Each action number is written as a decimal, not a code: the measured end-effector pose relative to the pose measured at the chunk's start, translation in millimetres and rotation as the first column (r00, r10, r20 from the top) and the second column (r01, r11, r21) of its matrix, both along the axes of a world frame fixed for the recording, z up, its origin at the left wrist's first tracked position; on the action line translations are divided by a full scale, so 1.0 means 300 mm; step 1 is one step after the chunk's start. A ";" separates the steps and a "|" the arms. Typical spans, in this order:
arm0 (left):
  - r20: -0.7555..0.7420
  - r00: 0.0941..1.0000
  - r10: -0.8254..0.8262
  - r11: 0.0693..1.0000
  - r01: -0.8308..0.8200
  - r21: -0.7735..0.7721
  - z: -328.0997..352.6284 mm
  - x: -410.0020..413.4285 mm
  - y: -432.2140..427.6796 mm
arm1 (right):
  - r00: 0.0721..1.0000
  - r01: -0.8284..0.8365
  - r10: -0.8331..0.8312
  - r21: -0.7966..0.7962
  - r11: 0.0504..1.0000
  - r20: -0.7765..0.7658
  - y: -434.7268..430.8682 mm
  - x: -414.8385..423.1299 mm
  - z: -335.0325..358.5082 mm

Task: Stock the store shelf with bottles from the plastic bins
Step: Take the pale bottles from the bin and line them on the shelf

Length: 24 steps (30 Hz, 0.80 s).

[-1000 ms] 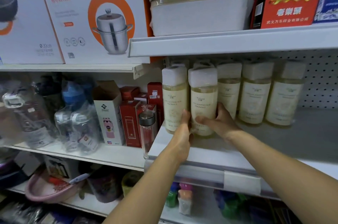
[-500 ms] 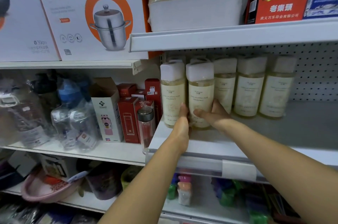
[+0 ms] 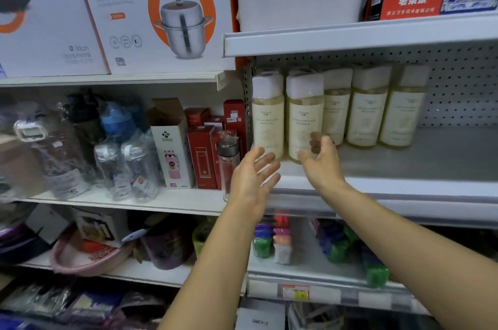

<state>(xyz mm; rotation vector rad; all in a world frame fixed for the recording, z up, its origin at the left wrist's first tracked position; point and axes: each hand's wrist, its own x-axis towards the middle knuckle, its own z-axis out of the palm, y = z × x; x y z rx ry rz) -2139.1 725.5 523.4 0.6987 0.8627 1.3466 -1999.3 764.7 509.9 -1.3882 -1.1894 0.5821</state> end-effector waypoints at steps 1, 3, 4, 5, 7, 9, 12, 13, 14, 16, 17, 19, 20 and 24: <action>0.021 1.000 0.005 1.000 -0.005 -0.007 -0.009 -0.017 -0.019 | 1.000 -0.007 0.007 0.036 0.999 -0.003 -0.030 -0.021 0.003; 0.050 0.999 0.007 0.999 -0.005 -0.035 -0.033 -0.053 -0.055 | 1.000 -0.025 0.026 0.101 0.995 -0.009 -0.089 -0.067 0.006; 0.057 0.998 0.009 0.999 -0.006 -0.049 -0.048 -0.065 -0.067 | 0.999 -0.041 0.043 0.127 0.991 -0.010 -0.115 -0.088 0.009; 0.057 0.998 0.012 0.998 -0.008 -0.063 -0.064 -0.078 -0.079 | 0.998 -0.063 0.065 0.145 0.987 -0.005 -0.140 -0.108 0.007; 0.043 0.999 0.013 0.996 -0.010 -0.088 -0.094 -0.115 -0.108 | 0.994 -0.110 0.109 0.158 0.981 0.013 -0.189 -0.155 -0.007; 0.022 1.000 0.015 0.994 -0.013 -0.111 -0.129 -0.148 -0.135 | 0.987 -0.161 0.158 0.138 0.977 0.027 -0.231 -0.196 -0.035; 0.017 1.000 0.020 0.988 -0.018 -0.152 -0.187 -0.189 -0.170 | 0.973 -0.229 0.227 0.083 0.970 0.027 -0.283 -0.243 -0.094; 0.015 1.000 0.019 0.986 -0.016 -0.168 -0.210 -0.199 -0.178 | 0.969 -0.247 0.246 0.068 0.967 0.025 -0.297 -0.253 -0.117; 0.015 1.000 0.016 0.983 -0.013 -0.186 -0.233 -0.209 -0.187 | 0.964 -0.267 0.266 0.051 0.962 0.024 -0.309 -0.262 -0.140; 0.016 1.000 0.016 0.974 -0.012 -0.226 -0.284 -0.228 -0.203 | 0.954 -0.301 0.301 0.003 0.954 0.013 -0.328 -0.271 -0.194; 0.022 1.000 0.019 0.969 -0.013 -0.247 -0.310 -0.238 -0.210 | 0.949 -0.315 0.315 -0.030 0.949 0.003 -0.334 -0.274 -0.224; 0.046 0.998 0.034 0.957 -0.019 -0.288 -0.366 -0.255 -0.223 | 0.937 -0.350 0.350 -0.106 0.931 -0.010 -0.343 -0.280 -0.287; 0.058 0.997 0.043 0.950 -0.022 -0.312 -0.398 -0.264 -0.228 | 0.931 -0.364 0.366 -0.146 0.920 -0.012 -0.346 -0.284 -0.323; 0.068 0.995 0.075 0.900 -0.038 -0.434 -0.560 -0.294 -0.235 | 0.915 -0.395 0.401 -0.301 0.868 -0.043 -0.353 -0.288 -0.497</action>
